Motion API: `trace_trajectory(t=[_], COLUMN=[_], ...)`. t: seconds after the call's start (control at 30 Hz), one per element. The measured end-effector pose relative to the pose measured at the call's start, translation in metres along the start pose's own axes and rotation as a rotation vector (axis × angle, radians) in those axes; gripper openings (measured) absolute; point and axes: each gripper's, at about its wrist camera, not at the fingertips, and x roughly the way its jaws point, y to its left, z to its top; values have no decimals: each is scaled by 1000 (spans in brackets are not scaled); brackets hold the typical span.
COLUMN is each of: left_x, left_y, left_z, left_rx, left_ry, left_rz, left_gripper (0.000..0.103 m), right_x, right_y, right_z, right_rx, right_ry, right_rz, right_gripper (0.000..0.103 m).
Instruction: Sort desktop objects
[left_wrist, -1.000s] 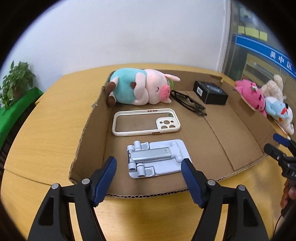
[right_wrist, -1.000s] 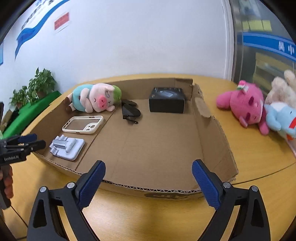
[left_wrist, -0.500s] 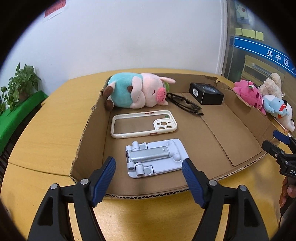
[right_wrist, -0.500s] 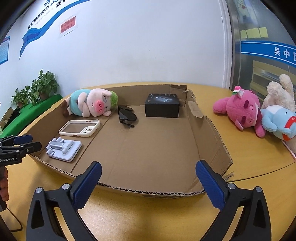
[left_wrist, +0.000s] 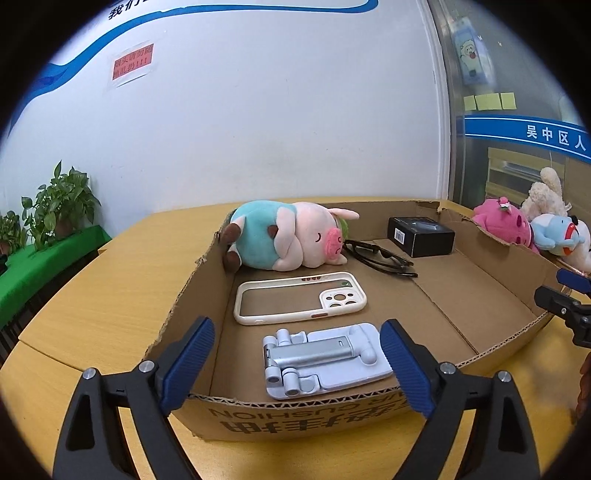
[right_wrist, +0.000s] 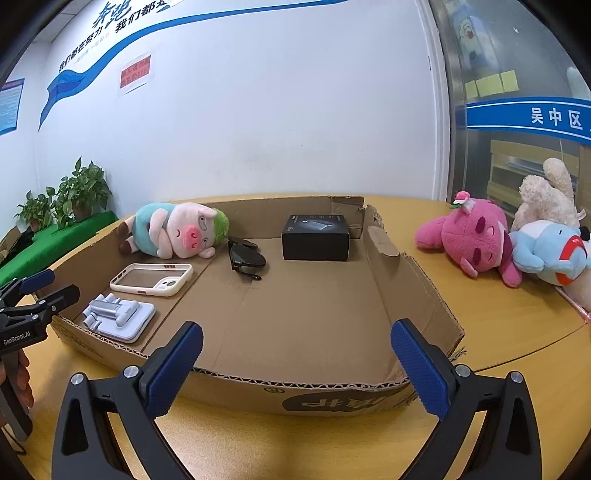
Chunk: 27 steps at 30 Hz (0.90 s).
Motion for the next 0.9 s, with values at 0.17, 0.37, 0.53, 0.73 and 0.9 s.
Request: trace_trajectory(t=[0.17, 0.37, 0.53, 0.73, 0.9], left_x=[2, 3, 3, 4, 4], left_y=[2, 3, 3, 3, 4], left_z=[1, 1, 1, 1, 0], left_rx=[-1, 0, 0, 0, -1], left_ry=[2, 2, 3, 3, 3], left_rz=[5, 3, 3, 1, 5], left_gripper=[95, 95, 96, 96, 96], right_x=[2, 3, 2, 2, 2], right_y=[-1, -1, -1, -1, -1], right_z=[0, 0, 0, 0, 0], right_rx=[-4, -3, -4, -3, -3], right_ry=[0, 0, -1, -1, -1], right_rz=[-2, -1, 0, -1, -1], right_gripper=[103, 103, 103, 103, 103])
